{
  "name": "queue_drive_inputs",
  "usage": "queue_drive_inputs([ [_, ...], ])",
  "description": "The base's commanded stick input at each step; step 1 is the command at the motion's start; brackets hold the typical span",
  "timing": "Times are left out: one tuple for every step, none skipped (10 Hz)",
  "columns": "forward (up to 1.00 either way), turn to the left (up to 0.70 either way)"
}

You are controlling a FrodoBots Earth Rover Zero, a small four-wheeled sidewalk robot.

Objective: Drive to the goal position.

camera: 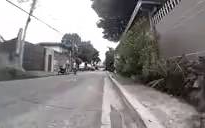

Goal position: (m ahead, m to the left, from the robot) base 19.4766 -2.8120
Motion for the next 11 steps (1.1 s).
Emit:
queue_drive_inputs([
  [1.00,0.00],
  [1.00,0.00],
  [1.00,0.00],
  [1.00,-0.06],
  [1.00,-0.23],
  [1.00,-0.39],
  [1.00,-0.29],
  [1.00,-0.12],
  [1.00,0.00],
  [1.00,0.00],
  [1.00,0.00],
])
